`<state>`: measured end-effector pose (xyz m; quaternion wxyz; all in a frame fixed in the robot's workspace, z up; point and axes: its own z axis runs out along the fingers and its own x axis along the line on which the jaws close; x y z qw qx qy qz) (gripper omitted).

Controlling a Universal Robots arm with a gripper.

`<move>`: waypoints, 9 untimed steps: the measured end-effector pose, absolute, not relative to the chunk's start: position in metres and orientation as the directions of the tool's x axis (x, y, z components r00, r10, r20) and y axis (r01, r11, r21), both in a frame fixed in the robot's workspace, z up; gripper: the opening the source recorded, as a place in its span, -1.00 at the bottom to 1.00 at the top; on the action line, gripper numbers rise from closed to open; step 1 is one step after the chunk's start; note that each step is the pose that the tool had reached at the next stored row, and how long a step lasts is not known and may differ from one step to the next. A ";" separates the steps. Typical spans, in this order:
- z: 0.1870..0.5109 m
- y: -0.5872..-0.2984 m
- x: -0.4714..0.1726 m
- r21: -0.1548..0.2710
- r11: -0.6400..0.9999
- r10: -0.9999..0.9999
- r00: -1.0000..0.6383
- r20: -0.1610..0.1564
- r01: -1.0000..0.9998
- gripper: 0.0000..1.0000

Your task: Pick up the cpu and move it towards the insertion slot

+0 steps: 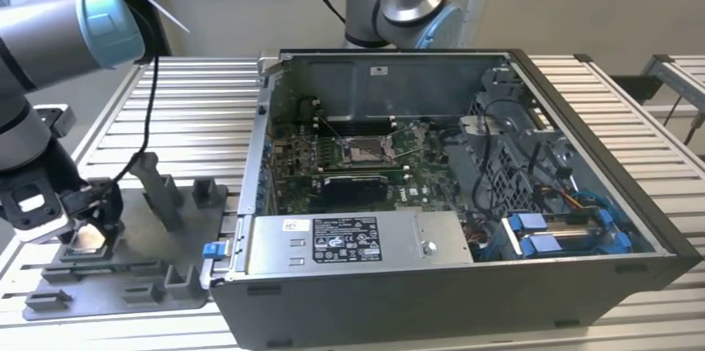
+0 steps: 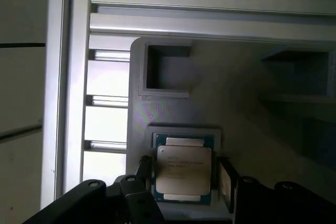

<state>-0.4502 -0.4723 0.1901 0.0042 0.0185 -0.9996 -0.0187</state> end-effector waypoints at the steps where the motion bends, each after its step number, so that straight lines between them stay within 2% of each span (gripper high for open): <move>1: 0.189 -0.472 -0.450 0.038 0.999 -0.037 -0.999 0.008 -0.037 1.00; 9: 0.188 -0.472 -0.450 0.038 0.999 -0.038 -0.999 0.008 -0.037 1.00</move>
